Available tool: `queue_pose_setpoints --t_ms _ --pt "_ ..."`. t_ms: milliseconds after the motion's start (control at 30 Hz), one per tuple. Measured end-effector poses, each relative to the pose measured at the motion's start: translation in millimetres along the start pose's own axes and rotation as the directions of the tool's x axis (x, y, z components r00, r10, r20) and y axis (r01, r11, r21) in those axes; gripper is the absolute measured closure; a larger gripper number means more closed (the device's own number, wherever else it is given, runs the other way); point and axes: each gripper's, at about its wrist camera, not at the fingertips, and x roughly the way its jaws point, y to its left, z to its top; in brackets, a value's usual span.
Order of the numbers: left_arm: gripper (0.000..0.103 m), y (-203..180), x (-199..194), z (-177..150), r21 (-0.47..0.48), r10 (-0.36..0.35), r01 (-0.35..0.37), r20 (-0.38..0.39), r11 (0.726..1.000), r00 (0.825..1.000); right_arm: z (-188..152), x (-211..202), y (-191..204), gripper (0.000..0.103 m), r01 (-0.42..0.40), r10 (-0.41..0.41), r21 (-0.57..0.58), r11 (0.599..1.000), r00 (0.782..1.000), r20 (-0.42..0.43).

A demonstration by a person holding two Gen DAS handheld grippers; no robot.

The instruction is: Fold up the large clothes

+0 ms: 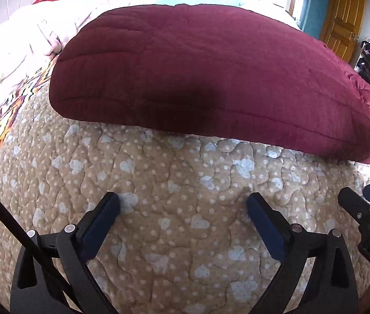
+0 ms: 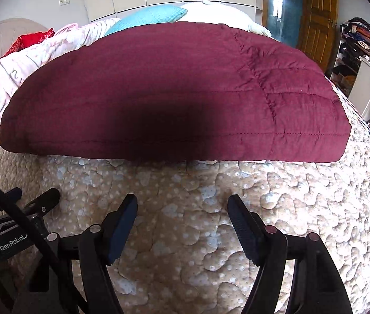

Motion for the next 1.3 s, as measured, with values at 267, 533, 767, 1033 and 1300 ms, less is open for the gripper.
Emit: queue_pose_setpoints --t_ms 267,533,767,1033,1300 --pt "0.003 -4 -2 -3 0.002 -0.003 0.003 -0.002 1.0 1.0 -3 4 10 0.018 0.02 -0.02 -0.047 0.999 1.0 0.004" --pt "0.003 -6 -2 -3 0.005 0.001 -0.001 0.0 1.0 1.0 -4 8 16 0.017 0.018 -0.018 -0.043 0.999 1.0 0.006" --pt "0.003 -11 -2 -3 0.013 0.011 -0.011 -0.001 1.0 1.0 -5 9 16 0.016 0.019 -0.018 -0.043 0.999 1.0 0.006" --pt "0.003 -13 -3 -4 0.011 0.008 -0.008 0.0 1.0 1.0 -4 12 21 0.014 0.023 -0.023 -0.051 0.998 1.0 0.002" --pt "0.003 -12 -2 -4 0.011 0.009 -0.009 -0.001 1.0 1.0 -4 12 22 0.013 0.022 -0.022 -0.05 0.999 1.0 0.002"
